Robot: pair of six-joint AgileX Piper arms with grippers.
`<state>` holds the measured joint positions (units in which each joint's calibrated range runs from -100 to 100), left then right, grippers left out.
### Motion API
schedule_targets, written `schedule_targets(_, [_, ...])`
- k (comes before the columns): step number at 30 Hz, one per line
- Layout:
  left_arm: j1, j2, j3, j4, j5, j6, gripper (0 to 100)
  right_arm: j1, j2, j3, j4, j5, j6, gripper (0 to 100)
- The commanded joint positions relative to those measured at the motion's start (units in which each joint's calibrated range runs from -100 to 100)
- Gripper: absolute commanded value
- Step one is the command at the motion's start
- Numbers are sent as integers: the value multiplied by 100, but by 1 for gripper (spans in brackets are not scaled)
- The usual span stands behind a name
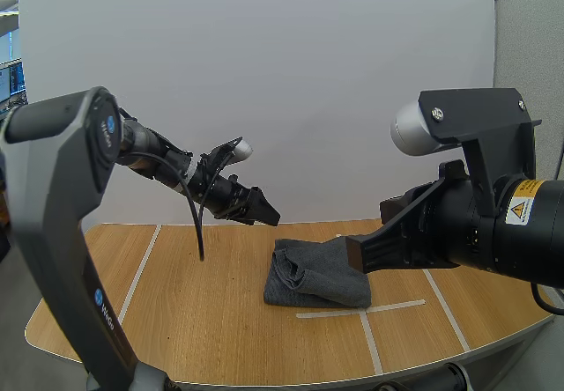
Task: Fold the towel
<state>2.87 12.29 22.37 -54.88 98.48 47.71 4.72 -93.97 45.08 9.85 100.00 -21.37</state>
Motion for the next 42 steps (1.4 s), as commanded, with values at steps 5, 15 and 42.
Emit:
schedule_targets(5, [-75, 651, -361, 19, 152, -321, 100, -25, -49, 19, 17, 0, 11, 0])
schedule_targets(15, [-377, 806, -361, 573, 152, -441, 100, -26, -49, 19, -21, 0, 11, 0])
schedule_targets(42, [-512, 1392, -361, 228, -435, -47, 100, -26, -49, 19, -21, 0, 11, 0])
